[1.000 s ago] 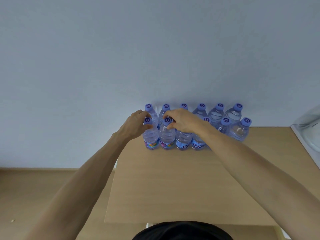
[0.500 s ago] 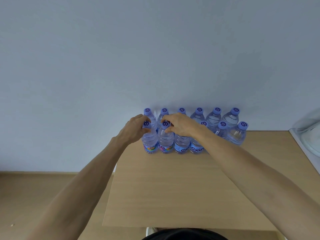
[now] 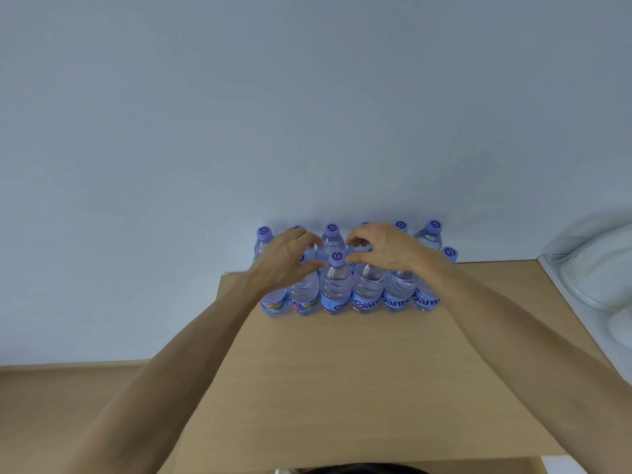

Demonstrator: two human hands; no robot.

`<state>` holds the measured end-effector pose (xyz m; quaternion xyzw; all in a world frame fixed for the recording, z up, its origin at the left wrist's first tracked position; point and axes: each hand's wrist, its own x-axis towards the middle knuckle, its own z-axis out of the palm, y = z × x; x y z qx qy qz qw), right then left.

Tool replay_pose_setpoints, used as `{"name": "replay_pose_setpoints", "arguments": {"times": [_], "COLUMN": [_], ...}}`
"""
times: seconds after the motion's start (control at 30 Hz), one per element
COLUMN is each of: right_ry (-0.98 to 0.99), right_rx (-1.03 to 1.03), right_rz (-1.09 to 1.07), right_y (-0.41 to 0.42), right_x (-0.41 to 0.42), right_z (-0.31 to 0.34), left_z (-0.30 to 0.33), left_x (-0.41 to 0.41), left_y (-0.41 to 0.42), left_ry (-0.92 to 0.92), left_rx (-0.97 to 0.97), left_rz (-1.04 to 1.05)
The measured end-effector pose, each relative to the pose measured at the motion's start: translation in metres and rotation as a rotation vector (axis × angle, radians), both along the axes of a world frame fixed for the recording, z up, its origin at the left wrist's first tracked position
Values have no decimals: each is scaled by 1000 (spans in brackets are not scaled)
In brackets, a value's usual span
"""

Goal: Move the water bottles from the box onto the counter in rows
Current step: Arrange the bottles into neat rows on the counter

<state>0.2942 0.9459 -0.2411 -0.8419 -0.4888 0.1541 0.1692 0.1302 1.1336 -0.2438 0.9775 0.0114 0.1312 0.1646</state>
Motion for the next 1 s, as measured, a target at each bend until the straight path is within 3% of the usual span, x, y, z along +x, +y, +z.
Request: {"name": "replay_pose_setpoints", "arguments": {"times": [0.2, 0.3, 0.57, 0.8, 1.0], "right_ry": [-39, -35, -2, 29, 29], "right_rx": [-100, -107, -77, -92, -82], "right_rz": [38, 33, 42, 30, 13], "right_y": [-31, -36, -34, -32, -33], "right_x": [13, 16, 19, 18, 15], "right_z": [-5, -8, -11, -9, -9], "left_z": [-9, -11, -8, -6, -2], "left_x": [33, 40, 37, 36, 34], "left_y": [-38, -46, -34, -39, -34], "left_ry": [182, 212, 182, 266, 244], "left_rx": [202, 159, 138, 178, 135], "left_rz": [104, 116, -117, 96, -67]}}
